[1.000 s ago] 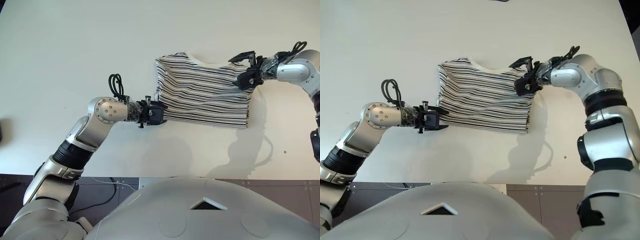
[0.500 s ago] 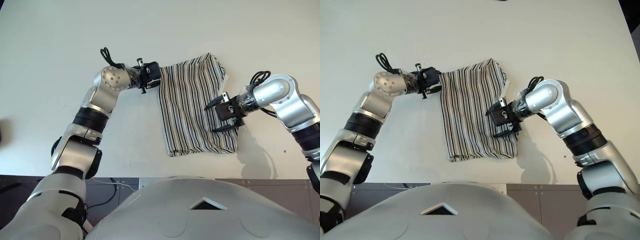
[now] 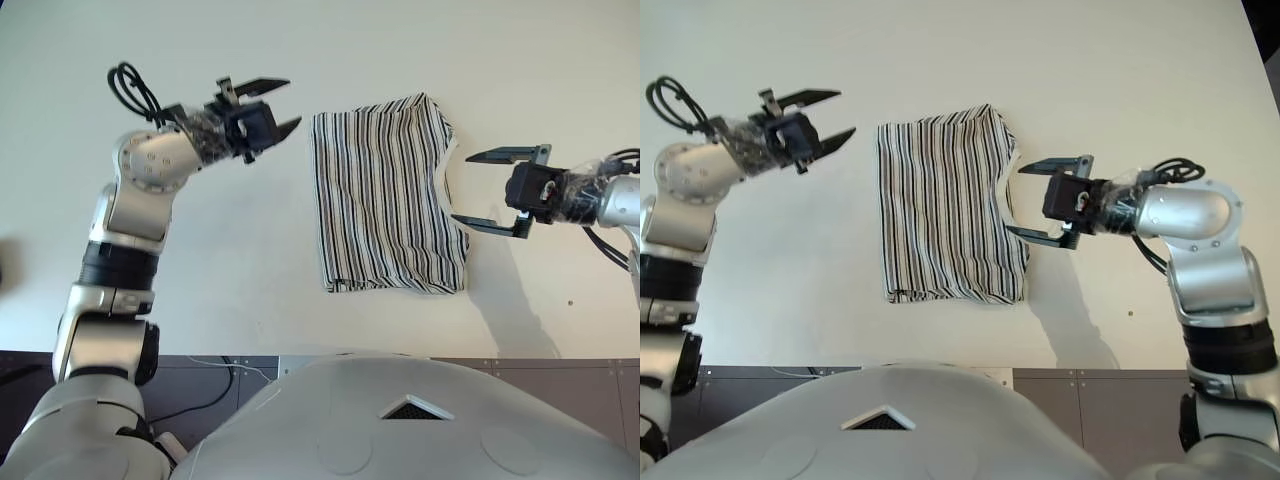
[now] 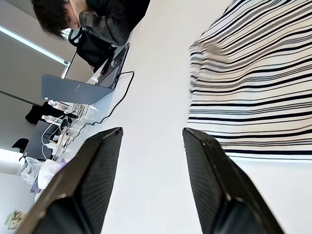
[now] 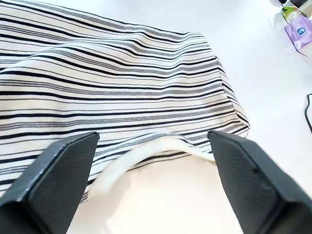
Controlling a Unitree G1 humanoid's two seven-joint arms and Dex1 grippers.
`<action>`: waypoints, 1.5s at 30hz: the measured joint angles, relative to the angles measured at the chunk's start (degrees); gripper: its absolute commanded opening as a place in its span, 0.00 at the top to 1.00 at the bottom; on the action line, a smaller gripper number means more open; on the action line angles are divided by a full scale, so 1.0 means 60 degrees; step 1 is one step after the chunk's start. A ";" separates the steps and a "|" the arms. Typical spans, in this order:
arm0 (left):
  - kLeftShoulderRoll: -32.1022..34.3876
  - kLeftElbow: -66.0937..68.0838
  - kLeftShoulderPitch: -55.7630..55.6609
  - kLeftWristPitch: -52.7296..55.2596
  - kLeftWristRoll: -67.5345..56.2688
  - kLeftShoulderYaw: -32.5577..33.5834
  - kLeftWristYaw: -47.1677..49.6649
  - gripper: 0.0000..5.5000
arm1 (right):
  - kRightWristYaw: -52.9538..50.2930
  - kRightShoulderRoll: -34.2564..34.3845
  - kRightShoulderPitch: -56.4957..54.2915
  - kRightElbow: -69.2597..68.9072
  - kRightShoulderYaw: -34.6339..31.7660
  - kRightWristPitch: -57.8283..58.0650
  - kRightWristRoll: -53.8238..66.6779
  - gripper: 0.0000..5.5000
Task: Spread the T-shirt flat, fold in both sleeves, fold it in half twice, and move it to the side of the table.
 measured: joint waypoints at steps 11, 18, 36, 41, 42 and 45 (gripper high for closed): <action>0.1619 -0.1813 0.5356 -0.3874 0.3189 0.0197 0.1245 0.59 | -0.1398 -0.0746 0.2865 0.1469 -0.0773 -0.5642 -0.2670 0.25; 0.0809 -0.1561 0.4897 -0.4470 0.4549 -0.0782 0.2267 0.59 | -0.1719 -0.0748 0.1781 0.2219 -0.0039 -0.6161 -0.2823 0.25; 0.0806 -0.0505 0.3652 -0.5088 0.4993 -0.1499 0.3240 0.59 | -0.2570 -0.0748 0.1531 0.2512 0.0532 -0.6670 -0.3314 0.25; 0.0868 -0.0280 0.3500 -0.5413 0.4959 -0.1745 0.3239 0.69 | -0.2820 -0.0748 0.1532 0.2550 0.0628 -0.6718 -0.3476 0.25; 0.0872 -0.0180 0.3448 -0.5473 0.4958 -0.1784 0.3243 0.72 | -0.2859 -0.0748 0.1538 0.2549 0.0639 -0.6723 -0.3479 0.25; 0.0906 -0.0007 0.3247 -0.5538 0.4922 -0.1832 0.3236 0.79 | -0.2939 -0.0748 0.1539 0.2552 0.0681 -0.6739 -0.3485 0.25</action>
